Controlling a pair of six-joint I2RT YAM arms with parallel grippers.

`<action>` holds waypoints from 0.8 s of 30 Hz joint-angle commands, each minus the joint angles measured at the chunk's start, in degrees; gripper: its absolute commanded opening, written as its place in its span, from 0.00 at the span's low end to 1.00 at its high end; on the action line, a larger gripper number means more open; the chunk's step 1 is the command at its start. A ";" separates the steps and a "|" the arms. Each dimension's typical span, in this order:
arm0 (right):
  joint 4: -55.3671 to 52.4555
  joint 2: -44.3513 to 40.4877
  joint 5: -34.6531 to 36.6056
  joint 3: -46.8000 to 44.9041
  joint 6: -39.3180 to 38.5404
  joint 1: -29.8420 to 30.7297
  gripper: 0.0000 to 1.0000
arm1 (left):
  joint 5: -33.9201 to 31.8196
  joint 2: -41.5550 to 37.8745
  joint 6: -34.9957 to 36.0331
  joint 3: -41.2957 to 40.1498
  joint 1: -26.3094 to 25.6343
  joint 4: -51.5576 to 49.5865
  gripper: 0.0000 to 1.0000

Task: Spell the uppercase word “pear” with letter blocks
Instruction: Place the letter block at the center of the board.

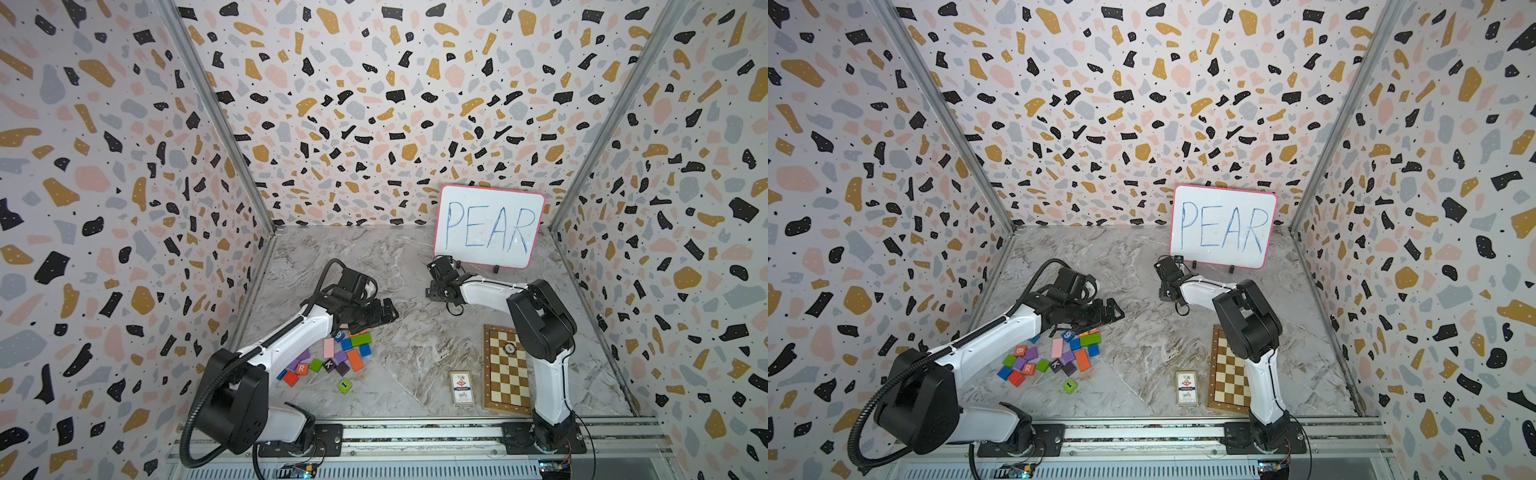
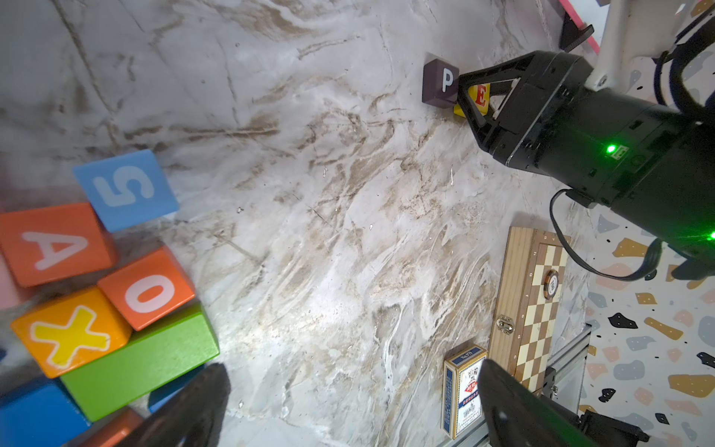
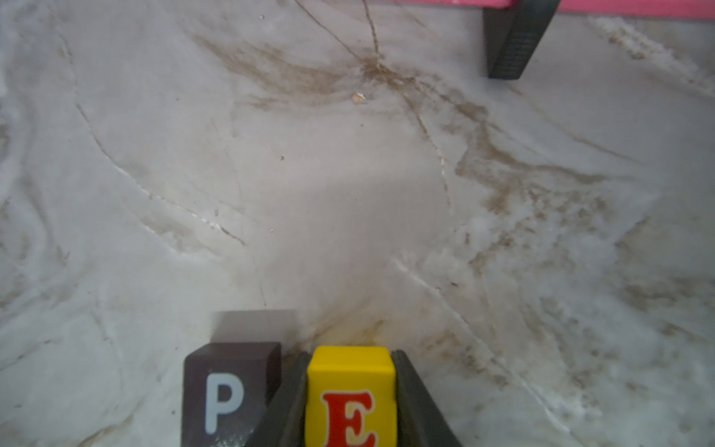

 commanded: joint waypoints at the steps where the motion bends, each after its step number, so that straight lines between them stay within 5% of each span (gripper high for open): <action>1: -2.00 0.37 0.38 1.30 -0.22 -0.02 0.38 | 0.01 -1.46 0.23 -0.38 -0.20 0.37 0.99; 24: -4.40 -6.02 3.61 0.75 -0.22 2.13 0.47 | -0.90 -4.65 0.05 -1.59 -0.15 -0.89 0.99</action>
